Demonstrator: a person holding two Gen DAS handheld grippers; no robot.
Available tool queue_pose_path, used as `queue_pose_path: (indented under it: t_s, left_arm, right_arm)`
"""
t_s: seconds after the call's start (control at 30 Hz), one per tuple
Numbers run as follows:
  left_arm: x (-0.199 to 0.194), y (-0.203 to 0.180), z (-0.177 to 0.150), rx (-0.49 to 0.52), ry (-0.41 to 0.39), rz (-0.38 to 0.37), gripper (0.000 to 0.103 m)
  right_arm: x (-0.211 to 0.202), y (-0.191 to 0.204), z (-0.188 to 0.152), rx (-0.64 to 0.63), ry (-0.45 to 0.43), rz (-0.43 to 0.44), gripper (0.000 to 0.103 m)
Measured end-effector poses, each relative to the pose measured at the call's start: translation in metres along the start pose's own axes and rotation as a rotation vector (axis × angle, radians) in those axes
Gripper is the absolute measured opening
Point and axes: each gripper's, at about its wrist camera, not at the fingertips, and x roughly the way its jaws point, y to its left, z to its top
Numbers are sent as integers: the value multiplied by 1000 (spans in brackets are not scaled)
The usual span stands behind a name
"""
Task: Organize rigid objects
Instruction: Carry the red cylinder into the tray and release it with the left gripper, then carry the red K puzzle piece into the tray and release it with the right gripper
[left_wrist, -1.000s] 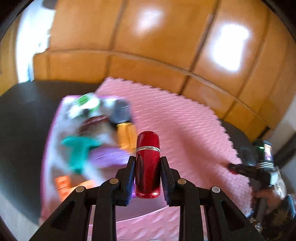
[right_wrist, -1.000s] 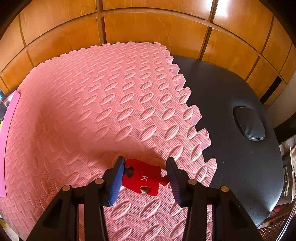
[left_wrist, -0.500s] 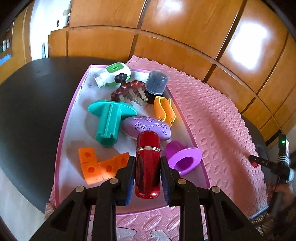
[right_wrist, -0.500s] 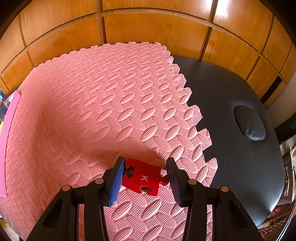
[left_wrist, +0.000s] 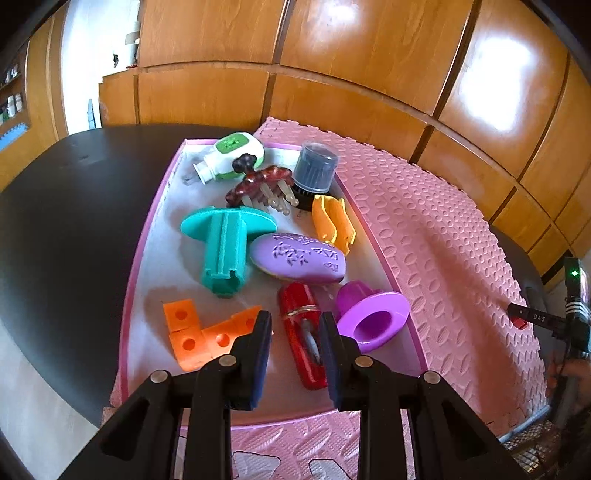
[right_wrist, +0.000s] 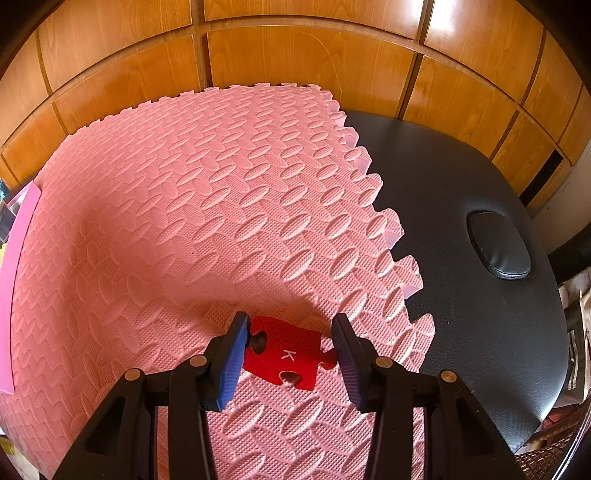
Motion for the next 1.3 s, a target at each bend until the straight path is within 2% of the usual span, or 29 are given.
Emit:
queue_pose_path:
  t_s: [0.3,0.43,0.87,0.97,1.07,1.3]
  left_arm:
    - [-18,3,6,20,-71,114,34]
    - [-22,7,6,18,-83,140,35]
    - [-29,20,1,-19,-84,159,36]
    - [-30,23,1,-27,-90,162,36]
    - [-31,27,1,-37,-91,166,36]
    - [-36,39,-2,-63,-101,183,36]
  right_arm:
    - [1,-1,0,5,0,12,46]
    - [0,6,-1,-17,-3,43,46]
    - [0,2,0,-5,-3,58,46]
    - [-1,6,0,-2,1,129,46]
    - [-2,22,-3,-62,-12,92,46]
    - [-8,43,-7,-61,-2,183,46]
